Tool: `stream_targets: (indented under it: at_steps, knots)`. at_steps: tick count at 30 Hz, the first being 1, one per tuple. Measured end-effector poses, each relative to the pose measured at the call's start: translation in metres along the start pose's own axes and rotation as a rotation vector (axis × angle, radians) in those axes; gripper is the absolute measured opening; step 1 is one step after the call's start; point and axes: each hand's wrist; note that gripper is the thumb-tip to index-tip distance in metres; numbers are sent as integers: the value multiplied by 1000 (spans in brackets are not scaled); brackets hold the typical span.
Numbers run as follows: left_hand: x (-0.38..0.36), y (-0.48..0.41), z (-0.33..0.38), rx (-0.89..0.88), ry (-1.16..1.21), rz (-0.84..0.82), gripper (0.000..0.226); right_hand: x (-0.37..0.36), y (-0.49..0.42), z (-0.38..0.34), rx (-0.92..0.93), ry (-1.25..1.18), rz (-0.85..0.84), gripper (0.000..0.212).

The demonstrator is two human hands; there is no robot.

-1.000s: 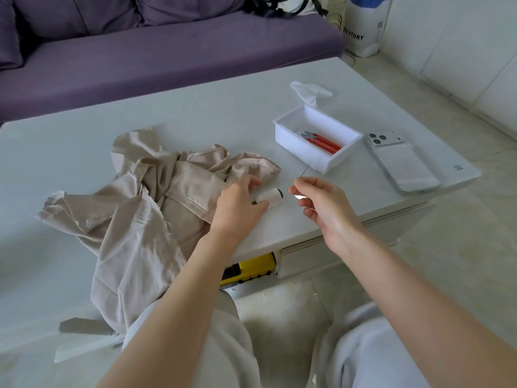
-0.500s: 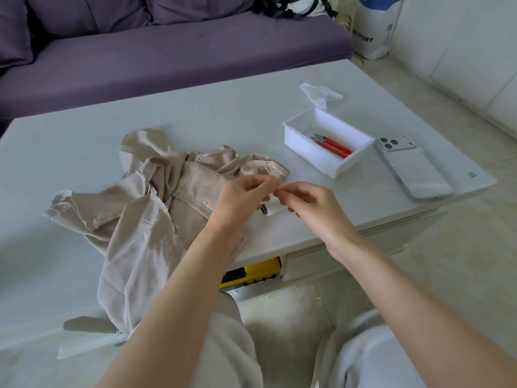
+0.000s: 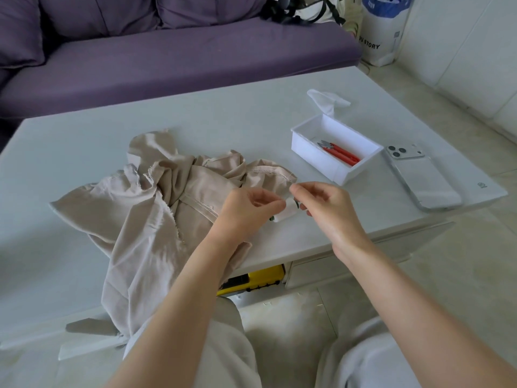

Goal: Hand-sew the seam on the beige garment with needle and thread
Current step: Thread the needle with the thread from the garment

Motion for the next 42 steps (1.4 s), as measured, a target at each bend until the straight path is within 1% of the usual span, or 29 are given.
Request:
stream_targets:
  at_steps: [2, 4, 6, 7, 8, 9, 11, 14, 15, 17, 21, 25, 27, 29, 32, 35, 38, 42]
  knots:
    - [-1, 1, -2, -60, -22, 3, 3, -2, 1, -1, 43, 44, -74, 13]
    - [0, 0, -4, -83, -5, 19, 3, -4, 0, -1, 79, 61, -115, 13]
    - [3, -2, -7, -87, 7, 64, 10, -6, -6, 3, 152, 119, -77, 9]
    - [4, -2, -7, -86, 14, 97, 12, -6, -11, 6, 198, 187, -23, 6]
    - [6, -2, -7, -86, 29, 135, 14, -6, -16, 10, 238, 286, 39, 8]
    - [8, -3, -8, -88, 52, 177, 14, -6, -22, 13, 263, 409, 91, 15]
    - [11, -4, -8, -86, 98, 245, 14, -5, -33, 19, 247, 683, 143, 31]
    - [13, -4, -7, -84, 138, 305, 14, -12, -45, 24, 162, 958, 87, 53]
    - [13, -4, -7, -89, 143, 315, 15, -17, -47, 24, 142, 1016, 59, 57]
    - [13, -5, -8, -96, 145, 327, 15, -27, -50, 24, 126, 1085, 32, 56]
    - [14, -9, -12, -77, 138, 337, 14, -41, -52, 20, 176, 1111, 37, 33]
    - [16, -13, -15, -52, 153, 320, 16, -39, -50, 20, 228, 973, 44, 22]
    - [16, -16, -16, -13, 190, 297, 16, -36, -49, 18, 258, 882, 78, 21]
    - [15, -18, -17, 22, 229, 237, 12, -31, -46, 17, 277, 783, 101, 19]
    - [12, -18, -16, 70, 319, 157, 16, -27, -39, 17, 346, 680, 79, 14]
    - [9, -19, -14, 111, 376, 91, 18, -26, -32, 20, 428, 691, 48, 16]
    - [3, -24, -15, 151, 424, 81, 20, -24, -30, 24, 452, 738, 53, 17]
    - [-4, -31, -14, 191, 451, 52, 12, -23, -29, 30, 457, 780, 25, 13]
Point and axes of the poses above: each hand's wrist, its own y-axis away from the middle knuckle, its own x-axis out of the back of the hand, z = x × y, and after that the axes turned 1 degree about x, right-handed
